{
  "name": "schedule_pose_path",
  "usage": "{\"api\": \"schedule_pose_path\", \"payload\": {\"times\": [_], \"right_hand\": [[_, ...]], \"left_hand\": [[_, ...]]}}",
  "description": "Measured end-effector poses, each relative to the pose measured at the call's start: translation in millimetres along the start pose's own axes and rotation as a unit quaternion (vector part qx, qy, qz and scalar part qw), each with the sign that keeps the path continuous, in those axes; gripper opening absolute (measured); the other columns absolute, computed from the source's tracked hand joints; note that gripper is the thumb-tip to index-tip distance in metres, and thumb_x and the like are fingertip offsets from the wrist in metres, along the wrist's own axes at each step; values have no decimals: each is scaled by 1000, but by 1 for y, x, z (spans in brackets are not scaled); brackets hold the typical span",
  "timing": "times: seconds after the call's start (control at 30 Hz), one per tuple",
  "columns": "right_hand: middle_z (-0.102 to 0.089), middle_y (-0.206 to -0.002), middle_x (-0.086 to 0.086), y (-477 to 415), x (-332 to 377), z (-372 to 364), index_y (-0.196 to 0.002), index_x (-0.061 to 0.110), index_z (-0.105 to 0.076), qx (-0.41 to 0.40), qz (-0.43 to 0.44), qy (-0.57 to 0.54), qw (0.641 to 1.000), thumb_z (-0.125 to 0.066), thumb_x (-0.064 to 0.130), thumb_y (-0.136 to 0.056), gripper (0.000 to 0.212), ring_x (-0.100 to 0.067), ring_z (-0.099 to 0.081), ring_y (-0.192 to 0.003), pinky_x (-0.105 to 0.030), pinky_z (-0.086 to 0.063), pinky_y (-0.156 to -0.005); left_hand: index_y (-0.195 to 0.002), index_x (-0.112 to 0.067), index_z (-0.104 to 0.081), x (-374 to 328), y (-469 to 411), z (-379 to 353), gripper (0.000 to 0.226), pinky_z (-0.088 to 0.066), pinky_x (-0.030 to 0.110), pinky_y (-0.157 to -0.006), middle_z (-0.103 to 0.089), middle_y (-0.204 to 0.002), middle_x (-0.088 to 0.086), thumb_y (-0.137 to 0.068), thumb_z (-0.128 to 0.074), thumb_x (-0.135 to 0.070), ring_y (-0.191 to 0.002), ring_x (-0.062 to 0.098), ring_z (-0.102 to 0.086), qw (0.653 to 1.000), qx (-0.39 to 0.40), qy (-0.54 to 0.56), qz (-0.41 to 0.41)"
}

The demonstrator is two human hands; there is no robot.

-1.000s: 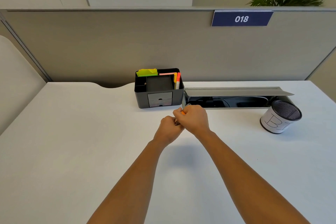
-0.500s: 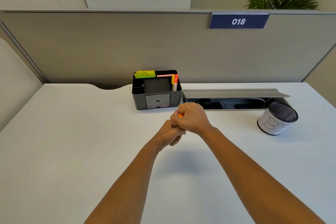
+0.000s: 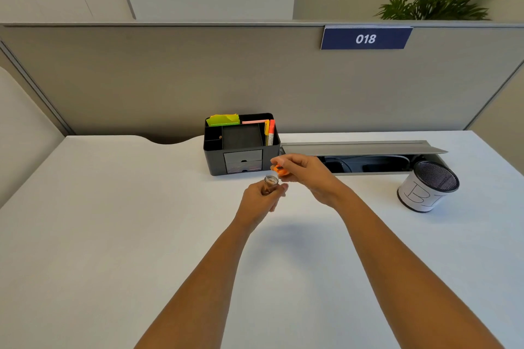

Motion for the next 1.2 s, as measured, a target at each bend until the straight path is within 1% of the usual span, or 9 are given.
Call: {"api": "schedule_pose_path", "payload": {"times": [0.07, 0.2, 0.37, 0.47, 0.63, 0.73, 0.87, 1.0, 1.2], "right_hand": [[-64, -108, -6, 0, -9, 0, -114, 14, -64, -25, -14, -29, 999, -50, 25, -93, 27, -18, -62, -100, -10, -53, -68], [-60, -116, -9, -1, -21, 2, -117, 13, -61, -74, -16, -27, 997, -46, 19, -95, 27, -17, -60, -100, -10, -52, -71], [-64, -116, -8, -2, -23, -2, -115, 15, -63, -113, 16, 73, 991, -49, 23, -94, 27, -15, -58, -101, -29, -49, -92], [-66, -115, -7, 2, -20, -6, -114, 15, -64, -114, 31, 106, 987, -48, 24, -94, 27, -13, -56, -99, -29, -45, -92], [-64, -119, -7, 8, -15, -7, -116, 17, -63, -100, 39, 125, 986, -43, 25, -96, 29, -9, -51, -101, -27, -38, -92], [-59, -125, -3, 10, -12, -7, -119, 21, -61, -92, 41, 100, 990, -39, 35, -96, 35, -10, -48, -107, -28, -38, -93], [-51, -135, 0, 8, -7, -8, -115, 22, -63, -77, 47, 136, 987, -53, 40, -88, 34, -16, -46, -121, -31, -37, -96], [-55, -130, 1, 8, -4, -14, -107, 22, -67, -39, 63, 171, 982, -66, 33, -82, 28, -10, -44, -112, -28, -36, -94], [-62, -113, 3, 11, -4, -11, -109, 24, -62, -65, 38, 75, 994, -63, 33, -84, 27, -18, -55, -111, -31, -46, -91]], "left_hand": [[-87, -4, -65, -2, -3, 0, 31, -43, 19, -60, -58, -61, 2, -91, -54, -32, -57, 13, -51, 1000, -19, 14, -8], [-99, -5, -67, -2, -7, -2, 36, -46, 13, -58, -65, -72, 2, -92, -50, -36, -61, 9, -59, 999, -46, 24, 9], [-109, -3, -64, -3, -11, -4, 39, -49, 16, -62, -69, -93, 14, -94, -47, -35, -65, 10, -62, 997, -59, 53, 21], [-109, -3, -64, -6, -14, -6, 39, -51, 12, -58, -71, -101, 20, -94, -47, -34, -66, 11, -64, 996, -55, 65, 19], [-109, -1, -64, -5, -16, -8, 38, -52, 10, -56, -70, -102, 22, -95, -47, -31, -68, 12, -64, 996, -48, 74, 10], [-110, -1, -64, -5, -16, -6, 38, -51, 9, -56, -71, -99, 19, -94, -47, -32, -68, 12, -65, 996, -50, 77, 8], [-112, 0, -62, -4, -16, -7, 35, -50, 8, -55, -70, -97, 18, -95, -47, -27, -67, 10, -64, 998, -47, 46, 2], [-118, 0, -58, -2, -16, -10, 32, -51, 17, -64, -70, -103, 21, -96, -46, -19, -72, 18, -65, 998, -57, -1, 5], [-111, -2, -63, 2, -16, -11, 34, -51, 21, -71, -71, -103, 19, -94, -50, -29, -79, 21, -65, 999, -35, -14, 14]]}}
Point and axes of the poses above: each hand's wrist, its own y-axis away from the middle knuckle, its own z-axis out of the back of the hand, x = y × z, the point moved 2 cm from there along -y, towards the middle knuckle
